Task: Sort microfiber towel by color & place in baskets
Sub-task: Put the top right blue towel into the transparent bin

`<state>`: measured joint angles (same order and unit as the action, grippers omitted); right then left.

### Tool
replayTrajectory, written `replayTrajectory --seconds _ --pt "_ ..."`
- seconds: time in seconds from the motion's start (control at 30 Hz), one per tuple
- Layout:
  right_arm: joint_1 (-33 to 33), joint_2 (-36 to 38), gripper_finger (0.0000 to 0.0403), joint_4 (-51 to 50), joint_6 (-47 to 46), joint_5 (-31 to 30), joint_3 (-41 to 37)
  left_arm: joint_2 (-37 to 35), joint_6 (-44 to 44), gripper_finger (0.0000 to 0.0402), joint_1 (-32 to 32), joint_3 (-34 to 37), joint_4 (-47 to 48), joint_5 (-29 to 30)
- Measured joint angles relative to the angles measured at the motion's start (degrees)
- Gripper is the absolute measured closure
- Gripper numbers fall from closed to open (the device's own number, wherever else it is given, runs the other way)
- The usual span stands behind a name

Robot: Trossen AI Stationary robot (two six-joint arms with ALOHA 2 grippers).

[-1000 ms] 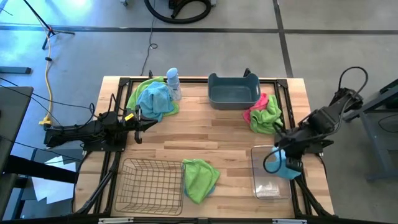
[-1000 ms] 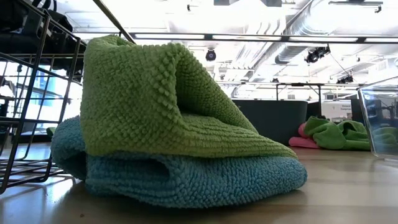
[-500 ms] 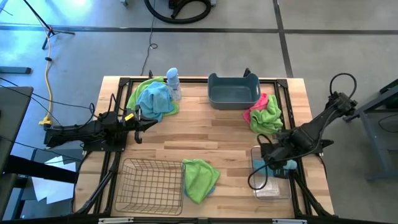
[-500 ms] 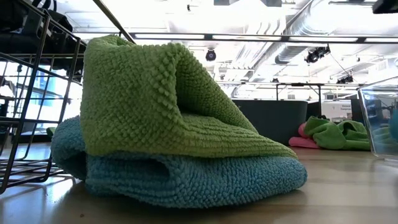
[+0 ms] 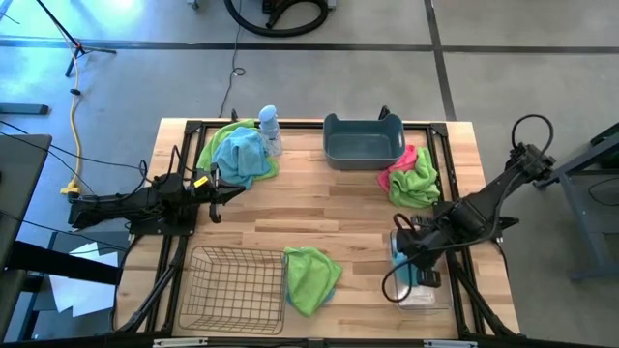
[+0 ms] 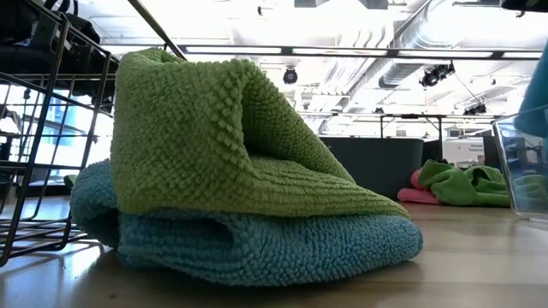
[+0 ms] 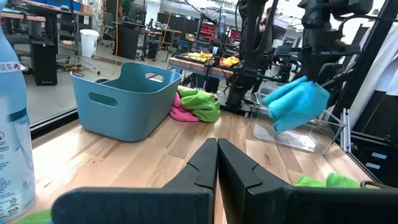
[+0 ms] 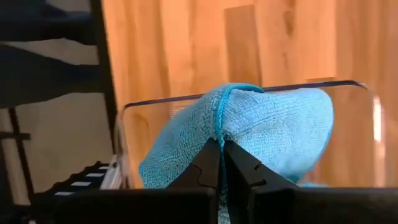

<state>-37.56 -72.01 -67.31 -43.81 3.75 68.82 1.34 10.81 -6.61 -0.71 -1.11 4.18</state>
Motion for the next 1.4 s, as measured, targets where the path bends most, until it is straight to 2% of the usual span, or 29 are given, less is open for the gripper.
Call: replayTrajectory --seconds 0.37,0.63,0.9,1.13,1.4 --pt "-6.58 0.22 0.0403 -8.18 -9.63 0.80 -0.11 -0.01 0.00 0.0402 0.01 0.01 -0.01 -0.02" --pt "-8.00 2.04 0.0403 2.82 -9.84 0.91 -9.56 -0.01 0.00 0.0401 0.02 0.01 -0.01 -0.02" --pt "-7.97 2.34 0.0403 9.95 -9.71 -2.07 -19.75 -0.01 0.00 0.0401 0.01 0.02 -0.02 -0.02" --pt "-7.97 2.34 0.0403 19.47 -9.90 -2.05 -25.43 -0.01 0.01 0.0402 0.01 0.02 -0.01 -0.02" --pt "-7.97 2.34 0.0403 20.01 -8.24 -1.53 -26.62 0.00 0.00 0.0401 0.02 0.02 0.00 -0.02"
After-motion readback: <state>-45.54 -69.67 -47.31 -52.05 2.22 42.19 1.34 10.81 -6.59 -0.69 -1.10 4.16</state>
